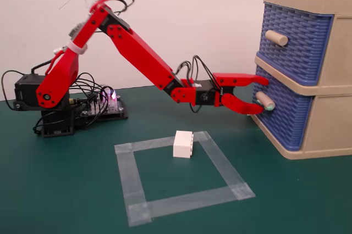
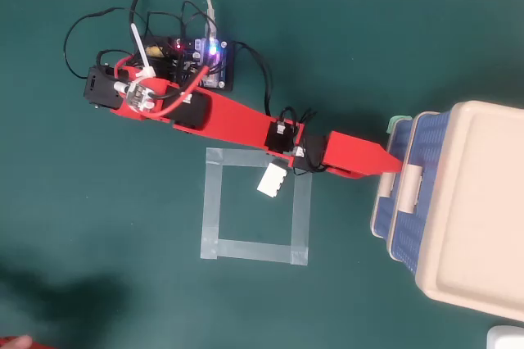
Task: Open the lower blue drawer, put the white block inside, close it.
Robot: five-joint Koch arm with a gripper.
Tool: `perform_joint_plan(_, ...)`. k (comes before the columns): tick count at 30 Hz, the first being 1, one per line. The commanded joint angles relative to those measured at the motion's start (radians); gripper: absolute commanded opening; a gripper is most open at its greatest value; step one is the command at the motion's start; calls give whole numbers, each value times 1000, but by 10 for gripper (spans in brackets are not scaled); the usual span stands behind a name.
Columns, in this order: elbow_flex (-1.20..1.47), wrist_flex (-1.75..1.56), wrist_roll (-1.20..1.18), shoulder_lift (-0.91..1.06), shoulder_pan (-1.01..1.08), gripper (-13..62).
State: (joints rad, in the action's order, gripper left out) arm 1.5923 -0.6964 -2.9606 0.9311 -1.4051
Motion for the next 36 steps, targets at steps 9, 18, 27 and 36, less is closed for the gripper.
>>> perform_joint_plan(9,-118,129,-14,2,-11,-41)
perform_joint_plan(18,175,130,-114,172,17,-78)
perform_joint_plan(27,687,129,-204,531,74,-75)
perform_joint_plan(36,712,137,-199,663,110,344)
